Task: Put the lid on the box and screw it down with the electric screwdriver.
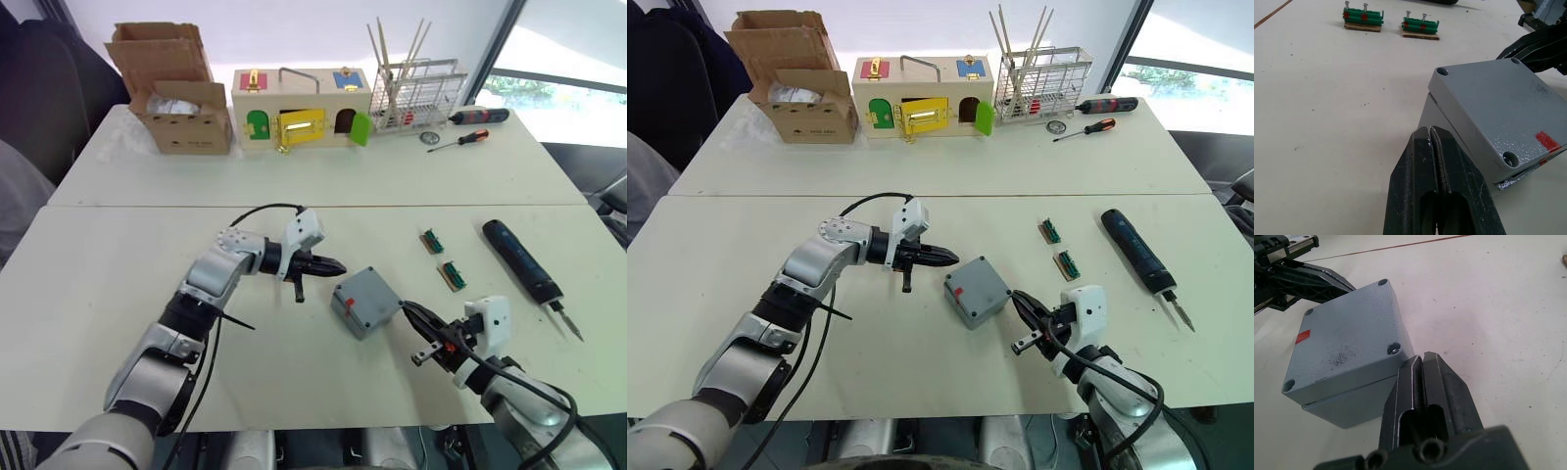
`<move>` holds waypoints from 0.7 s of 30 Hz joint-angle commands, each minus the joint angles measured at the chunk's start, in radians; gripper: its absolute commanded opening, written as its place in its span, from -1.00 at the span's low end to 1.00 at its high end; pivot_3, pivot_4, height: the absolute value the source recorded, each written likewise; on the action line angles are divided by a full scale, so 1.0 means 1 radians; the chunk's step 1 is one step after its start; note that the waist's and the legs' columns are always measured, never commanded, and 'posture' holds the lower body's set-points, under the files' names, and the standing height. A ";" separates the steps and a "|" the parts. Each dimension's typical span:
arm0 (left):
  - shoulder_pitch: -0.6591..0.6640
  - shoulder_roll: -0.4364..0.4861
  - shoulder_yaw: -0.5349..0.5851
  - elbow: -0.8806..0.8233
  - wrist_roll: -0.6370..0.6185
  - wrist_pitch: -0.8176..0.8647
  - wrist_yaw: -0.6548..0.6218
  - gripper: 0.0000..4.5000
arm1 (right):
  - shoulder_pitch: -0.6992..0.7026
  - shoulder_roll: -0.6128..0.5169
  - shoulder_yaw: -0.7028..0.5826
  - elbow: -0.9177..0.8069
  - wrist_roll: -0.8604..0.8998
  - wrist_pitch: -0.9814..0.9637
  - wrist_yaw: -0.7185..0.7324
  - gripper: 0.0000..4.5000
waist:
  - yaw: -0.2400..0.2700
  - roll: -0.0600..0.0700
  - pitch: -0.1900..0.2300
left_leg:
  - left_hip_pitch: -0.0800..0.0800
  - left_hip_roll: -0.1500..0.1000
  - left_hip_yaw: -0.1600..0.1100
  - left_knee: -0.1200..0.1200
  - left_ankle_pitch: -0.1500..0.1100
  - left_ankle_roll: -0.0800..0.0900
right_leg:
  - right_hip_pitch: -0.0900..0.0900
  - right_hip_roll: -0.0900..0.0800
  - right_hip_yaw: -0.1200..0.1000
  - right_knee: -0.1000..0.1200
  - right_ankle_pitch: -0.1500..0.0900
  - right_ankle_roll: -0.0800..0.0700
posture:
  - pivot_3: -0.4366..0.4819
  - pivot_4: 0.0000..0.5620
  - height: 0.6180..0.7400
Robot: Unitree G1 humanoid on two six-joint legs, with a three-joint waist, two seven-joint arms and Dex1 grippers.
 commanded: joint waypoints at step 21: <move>-0.010 -0.010 0.022 -0.040 -0.023 0.005 -0.021 -1.00 | 0.096 -0.035 0.010 -0.144 0.060 0.031 0.100 -0.97 | 0.002 0.002 0.001 | 0.000 0.001 0.000 0.000 0.000 -0.001 | 0.000 0.000 0.000 0.000 0.000 -0.001 | -0.05 -0.47 0.80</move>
